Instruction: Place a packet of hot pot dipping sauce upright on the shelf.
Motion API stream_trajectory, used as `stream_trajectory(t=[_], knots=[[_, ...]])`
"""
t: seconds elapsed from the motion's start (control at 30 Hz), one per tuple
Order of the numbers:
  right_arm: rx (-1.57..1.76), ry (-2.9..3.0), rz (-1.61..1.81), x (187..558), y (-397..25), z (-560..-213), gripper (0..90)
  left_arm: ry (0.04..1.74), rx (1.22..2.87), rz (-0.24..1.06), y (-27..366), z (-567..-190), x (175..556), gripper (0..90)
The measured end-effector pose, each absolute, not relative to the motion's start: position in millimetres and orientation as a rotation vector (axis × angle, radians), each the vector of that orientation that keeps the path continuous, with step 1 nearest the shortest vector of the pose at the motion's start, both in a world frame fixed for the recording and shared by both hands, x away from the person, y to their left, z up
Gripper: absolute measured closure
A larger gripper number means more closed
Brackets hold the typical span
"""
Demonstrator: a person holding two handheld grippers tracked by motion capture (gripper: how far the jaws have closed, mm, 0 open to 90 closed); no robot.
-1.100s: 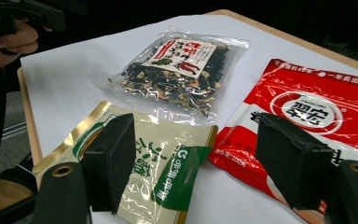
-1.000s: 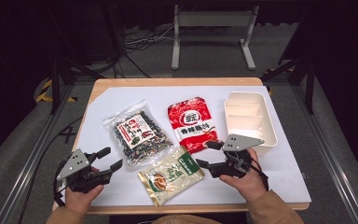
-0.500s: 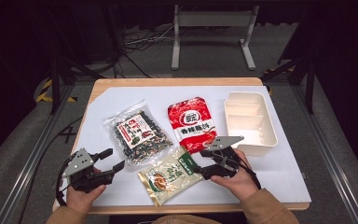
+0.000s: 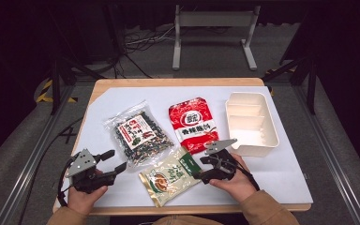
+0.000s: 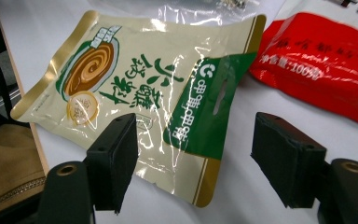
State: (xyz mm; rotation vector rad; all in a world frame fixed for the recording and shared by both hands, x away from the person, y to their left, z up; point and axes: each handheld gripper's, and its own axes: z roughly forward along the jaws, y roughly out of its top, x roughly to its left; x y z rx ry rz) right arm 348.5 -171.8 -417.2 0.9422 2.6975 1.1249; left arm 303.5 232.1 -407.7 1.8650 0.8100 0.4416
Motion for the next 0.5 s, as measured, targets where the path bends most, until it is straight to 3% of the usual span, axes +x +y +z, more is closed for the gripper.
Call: stream_trajectory(t=[0.5], knots=[[0.978, 2.808, 1.109, 353, -169, -433, 40.7, 0.811, 1.89, 0.434, 230, -409, 305, 35.1]])
